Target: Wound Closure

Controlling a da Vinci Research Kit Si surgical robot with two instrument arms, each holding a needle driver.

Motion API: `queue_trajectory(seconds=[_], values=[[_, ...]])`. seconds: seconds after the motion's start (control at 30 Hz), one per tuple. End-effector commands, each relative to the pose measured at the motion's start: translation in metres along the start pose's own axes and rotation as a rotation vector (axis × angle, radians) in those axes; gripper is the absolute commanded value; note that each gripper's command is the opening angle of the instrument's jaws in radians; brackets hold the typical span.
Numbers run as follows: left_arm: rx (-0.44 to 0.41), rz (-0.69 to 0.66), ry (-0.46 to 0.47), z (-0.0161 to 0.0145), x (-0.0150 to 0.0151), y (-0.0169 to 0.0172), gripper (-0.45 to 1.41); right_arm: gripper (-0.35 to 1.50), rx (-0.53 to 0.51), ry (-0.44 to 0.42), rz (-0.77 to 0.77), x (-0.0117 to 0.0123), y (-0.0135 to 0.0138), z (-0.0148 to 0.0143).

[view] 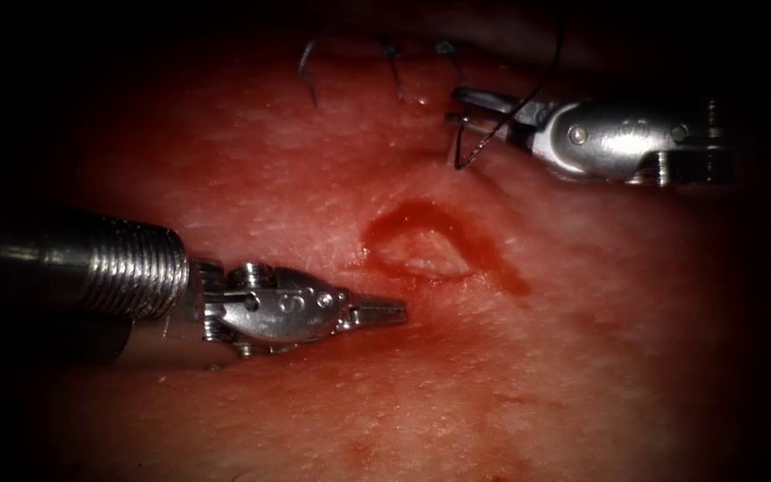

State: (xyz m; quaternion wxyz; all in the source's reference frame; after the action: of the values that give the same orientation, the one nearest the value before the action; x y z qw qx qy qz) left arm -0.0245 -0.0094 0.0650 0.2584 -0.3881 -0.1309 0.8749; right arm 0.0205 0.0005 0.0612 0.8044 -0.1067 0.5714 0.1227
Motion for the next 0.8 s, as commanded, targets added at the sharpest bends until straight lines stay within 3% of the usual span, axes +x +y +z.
queue_trajectory(seconds=[0.03,0.37,0.5,0.8], values=[[-0.001,0.001,0.001,0.0008,0.0,0.0001,-0.25,-0.35,0.0,0.003,-0.013,0.0,0.0,0.0009],[-0.001,0.001,0.001,0.0007,0.0,0.0001,-0.25,-0.35,-0.005,0.007,-0.006,0.0,0.0001,0.0009],[-0.001,0.001,0.001,0.0007,0.0,0.0001,-0.25,-0.35,-0.017,0.005,0.112,-0.0002,0.0004,0.001],[-0.001,0.001,0.001,0.0007,0.0,0.0002,-0.25,-0.35,-0.056,-0.088,0.455,-0.0011,0.0013,0.0019]])
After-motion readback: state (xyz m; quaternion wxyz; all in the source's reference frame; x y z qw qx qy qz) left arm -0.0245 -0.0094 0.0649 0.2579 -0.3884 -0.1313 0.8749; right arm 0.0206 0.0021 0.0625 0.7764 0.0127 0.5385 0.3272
